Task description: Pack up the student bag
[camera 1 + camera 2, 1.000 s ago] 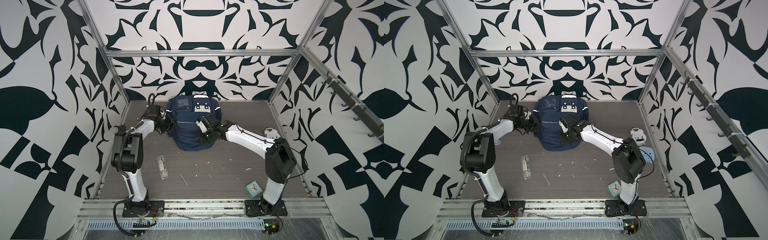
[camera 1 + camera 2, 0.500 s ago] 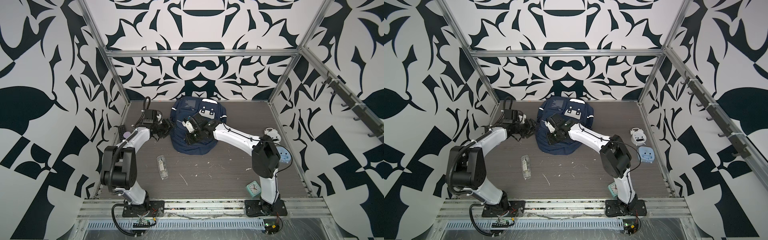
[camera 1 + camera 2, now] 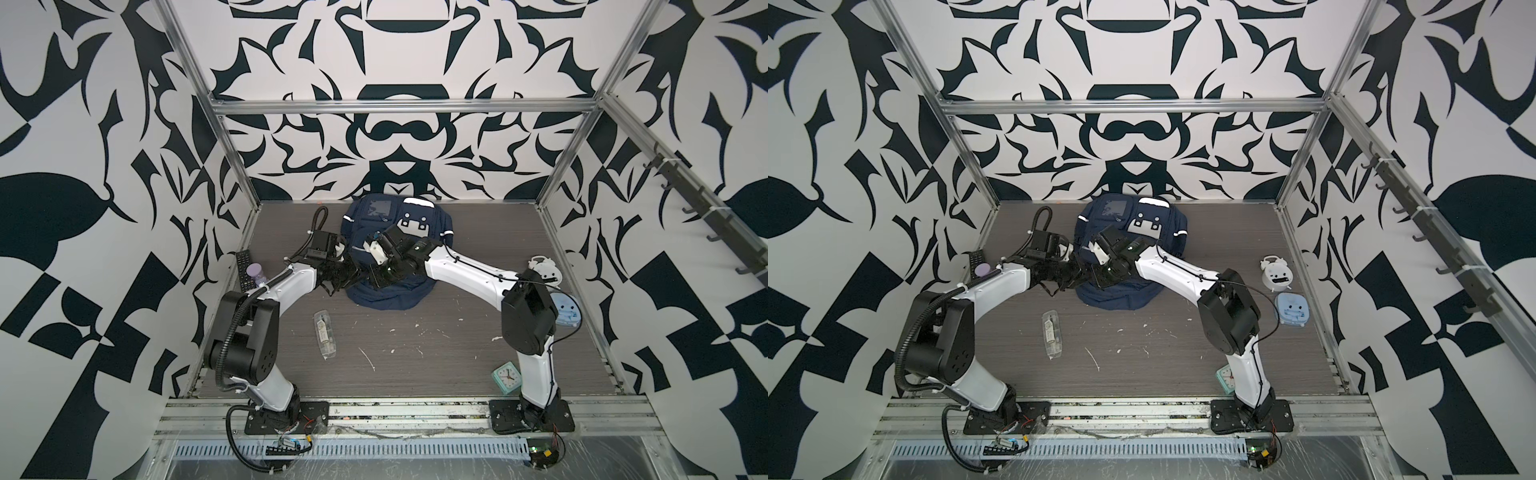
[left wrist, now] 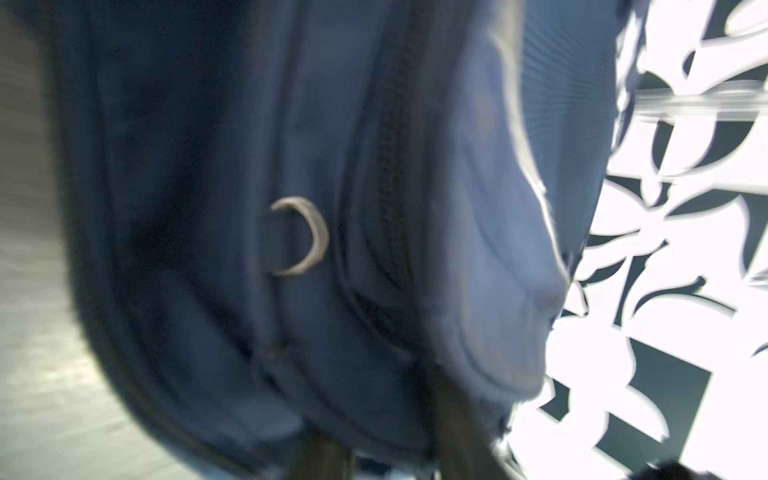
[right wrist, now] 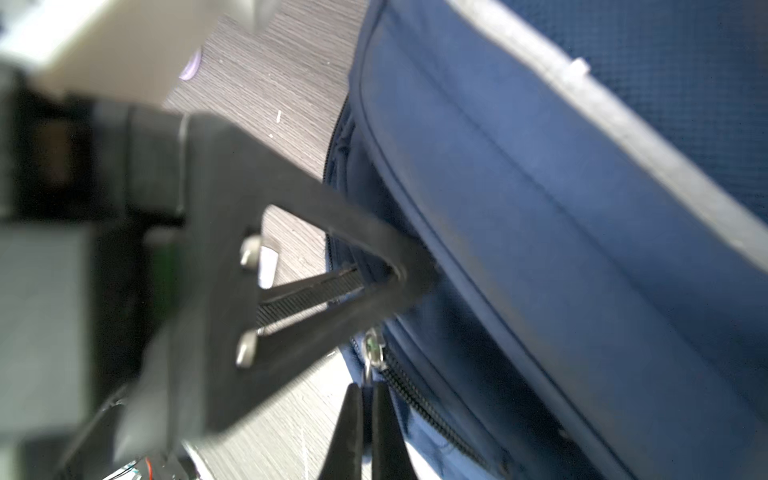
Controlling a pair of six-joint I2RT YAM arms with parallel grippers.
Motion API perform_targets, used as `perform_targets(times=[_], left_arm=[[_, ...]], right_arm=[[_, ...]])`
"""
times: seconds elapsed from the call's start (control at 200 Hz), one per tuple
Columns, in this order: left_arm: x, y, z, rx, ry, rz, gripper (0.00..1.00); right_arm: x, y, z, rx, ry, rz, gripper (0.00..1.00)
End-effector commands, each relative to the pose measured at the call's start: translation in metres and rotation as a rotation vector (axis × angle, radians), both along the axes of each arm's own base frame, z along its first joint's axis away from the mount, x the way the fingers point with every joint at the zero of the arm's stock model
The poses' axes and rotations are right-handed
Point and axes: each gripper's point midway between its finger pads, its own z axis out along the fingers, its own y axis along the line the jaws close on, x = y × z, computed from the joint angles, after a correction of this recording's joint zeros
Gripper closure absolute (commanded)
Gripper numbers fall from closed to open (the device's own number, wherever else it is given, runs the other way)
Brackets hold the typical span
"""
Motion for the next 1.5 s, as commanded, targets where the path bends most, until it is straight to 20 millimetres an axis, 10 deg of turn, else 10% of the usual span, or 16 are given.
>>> perform_targets(times=[0.0, 0.595, 0.84, 1.155, 1.495], left_arm=[[0.022, 0.004, 0.010, 0.032, -0.063, 0.018, 0.89], [0.046, 0.068, 0.015, 0.040, -0.078, 0.124, 0.98], [0.075, 0.063, 0.012, 0.020, -0.073, 0.131, 0.94], [0.117, 0.052, 0.029, -0.022, -0.084, 0.101, 0.55], [0.049, 0.032, 0.031, -0.014, -0.059, 0.040, 0.41]], right_arm=[[-0.010, -0.001, 0.039, 0.065, -0.065, 0.033, 1.00], [0.001, -0.128, 0.005, -0.083, -0.028, -0.155, 1.00], [-0.007, -0.102, 0.013, -0.052, -0.027, -0.107, 1.00], [-0.008, -0.044, 0.032, 0.015, -0.065, -0.028, 1.00], [-0.003, -0.025, 0.030, 0.035, -0.062, 0.001, 1.00]])
